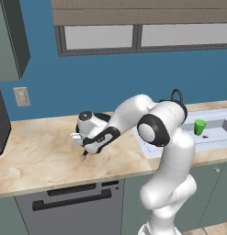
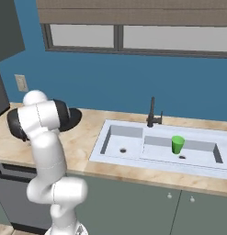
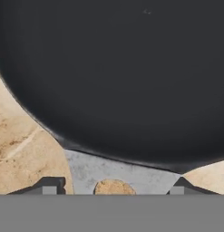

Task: Place the pan in the left basin and the cup in the right basin of the sink.

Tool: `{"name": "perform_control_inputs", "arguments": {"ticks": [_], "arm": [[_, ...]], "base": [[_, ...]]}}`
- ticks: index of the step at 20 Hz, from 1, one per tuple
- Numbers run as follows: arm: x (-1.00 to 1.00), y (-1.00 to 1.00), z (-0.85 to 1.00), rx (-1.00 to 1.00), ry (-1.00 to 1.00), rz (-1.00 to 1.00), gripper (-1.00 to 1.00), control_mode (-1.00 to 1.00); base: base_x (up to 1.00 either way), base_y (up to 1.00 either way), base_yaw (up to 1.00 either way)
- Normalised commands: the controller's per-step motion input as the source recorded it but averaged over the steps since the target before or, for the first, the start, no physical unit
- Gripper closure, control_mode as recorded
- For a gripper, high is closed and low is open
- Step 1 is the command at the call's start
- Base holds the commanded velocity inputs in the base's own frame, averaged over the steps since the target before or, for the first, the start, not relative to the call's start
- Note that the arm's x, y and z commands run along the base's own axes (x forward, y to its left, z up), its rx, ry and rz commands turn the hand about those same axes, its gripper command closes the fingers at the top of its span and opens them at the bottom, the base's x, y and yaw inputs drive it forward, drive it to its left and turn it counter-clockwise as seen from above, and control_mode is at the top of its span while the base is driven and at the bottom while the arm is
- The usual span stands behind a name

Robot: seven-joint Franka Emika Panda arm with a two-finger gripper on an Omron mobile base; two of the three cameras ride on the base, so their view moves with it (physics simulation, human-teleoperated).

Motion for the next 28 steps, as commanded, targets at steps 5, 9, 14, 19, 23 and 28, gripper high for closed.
{"name": "perform_control_inputs", "arguments": {"ticks": [5,9,14,19,23,28], "arm": [[-0.14,-0.31,0.06,-0.01,-0.11,-0.12,1.0,-1.0],[0.0,-0.28,0.0,0.02,-0.01,-0.19,1.0,-1.0],[0.0,-0.21,0.04,0.1,0.0,-0.21,1.0,-1.0],[0.02,-0.14,0.32,0.23,0.0,-0.21,1.0,-1.0],[0.0,-0.12,0.41,0.24,0.0,-0.18,1.0,-1.0],[0.13,-0.29,0.22,0.25,0.01,-0.11,1.0,-1.0]], "base": [[0.0,0.0,0.0],[0.0,0.0,0.0],[0.0,0.0,0.0],[0.0,0.0,0.0],[0.0,0.0,0.0],[0.0,0.0,0.0]]}}
